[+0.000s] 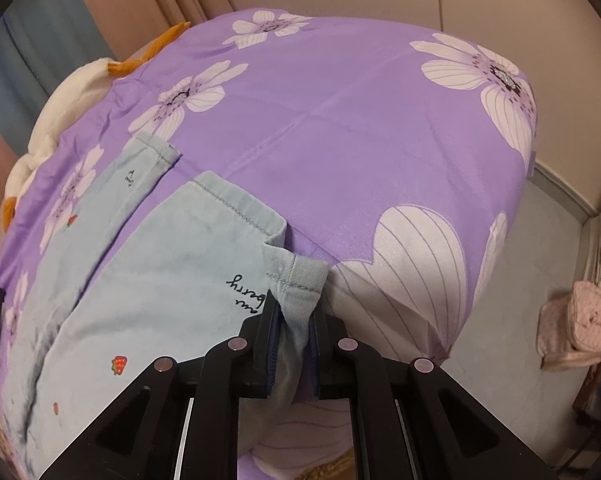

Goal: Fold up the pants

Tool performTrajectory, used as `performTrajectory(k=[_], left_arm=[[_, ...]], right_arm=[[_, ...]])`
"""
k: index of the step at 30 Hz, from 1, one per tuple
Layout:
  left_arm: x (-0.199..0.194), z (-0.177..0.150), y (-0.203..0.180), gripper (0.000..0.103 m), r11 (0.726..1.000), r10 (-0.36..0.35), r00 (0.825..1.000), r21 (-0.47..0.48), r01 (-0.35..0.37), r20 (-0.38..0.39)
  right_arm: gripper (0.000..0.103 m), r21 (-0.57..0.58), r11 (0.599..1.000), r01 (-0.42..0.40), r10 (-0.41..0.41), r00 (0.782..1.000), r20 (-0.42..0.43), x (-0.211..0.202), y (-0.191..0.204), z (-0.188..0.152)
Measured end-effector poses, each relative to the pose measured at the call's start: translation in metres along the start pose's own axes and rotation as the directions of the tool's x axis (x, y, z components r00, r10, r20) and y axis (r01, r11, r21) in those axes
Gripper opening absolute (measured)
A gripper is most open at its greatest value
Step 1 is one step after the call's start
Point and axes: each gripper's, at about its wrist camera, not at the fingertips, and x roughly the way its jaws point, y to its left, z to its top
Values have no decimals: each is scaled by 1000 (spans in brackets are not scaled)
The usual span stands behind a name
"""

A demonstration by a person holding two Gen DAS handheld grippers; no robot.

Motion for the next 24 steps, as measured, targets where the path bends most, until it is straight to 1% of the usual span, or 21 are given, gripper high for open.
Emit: performTrajectory(k=[1,2,3,4,5,6,7,8,9,11,12,13,14,15,17,18,19,21,22,23,24], left_arm=[[-5,-1,-2,61,1000,15,1000,3,-15,10],[-14,-2,-4,66,999,40,998,6,-41,37],[-20,-2,-7,67,999,46,997,11,-47,58],[-31,-1,-11,69,999,35,995,24,-37,91],[-38,0,-13,76,999,25,994,30,-28,110],[-48,2,-17,81,999,14,990,35,-19,137],[-54,4,-21,91,999,13,988,37,-19,156],[-64,6,-28,94,999,15,982,46,-25,190],[-69,7,-34,94,998,10,977,60,-23,213],[-79,9,-54,95,994,-26,968,112,-2,248],[-79,11,-61,96,992,-43,966,128,10,254],[-80,12,-70,98,989,-67,964,148,29,259],[-79,14,-82,100,984,-100,962,167,58,255],[-75,16,-90,100,982,-119,962,173,78,244],[-66,20,-105,100,976,-154,965,182,116,212],[-64,20,-109,100,974,-163,965,186,126,204],[-59,22,-116,100,972,-175,965,191,138,195],[-47,23,-126,100,972,-178,969,182,146,173],[-41,23,-130,100,974,-175,971,174,147,162],[-35,22,-133,100,974,-173,974,170,147,147],[-32,20,-135,100,974,-172,976,169,149,136]], right_arm=[[12,4,1000,10,-10,1000,0,-1,0,1],[20,5,999,33,-33,999,3,-4,1,1],[27,0,998,68,-68,998,12,-7,1,1],[44,-4,995,104,-104,994,24,-10,0,2],[55,-2,985,171,-170,984,46,-16,-1,2],[58,2,977,214,-213,974,75,-23,-3,3],[59,6,977,212,-211,974,88,-28,-4,5],[59,12,981,193,-194,977,94,-34,-4,7],[60,17,983,185,-185,977,102,-42,-3,9],[71,-17,983,184,-179,972,154,-63,12,14],[73,-54,985,164,-151,970,191,-76,25,16],[77,-82,987,141,-122,970,210,-84,35,17],[78,-122,987,100,-70,972,224,-94,50,19],[79,-163,986,44,-7,975,224,-102,64,20],[79,-242,964,-110,155,973,173,-113,100,25],[79,-276,939,-204,249,959,136,-116,120,28],[79,-292,919,-264,306,946,106,-116,132,29],[79,-299,861,-411,429,903,-7,-108,173,35],[79,-297,840,-453,461,886,-49,-102,190,36],[79,-298,827,-477,475,876,-84,-95,206,37],[79,-307,825,-473,461,880,-117,-84,229,38]])
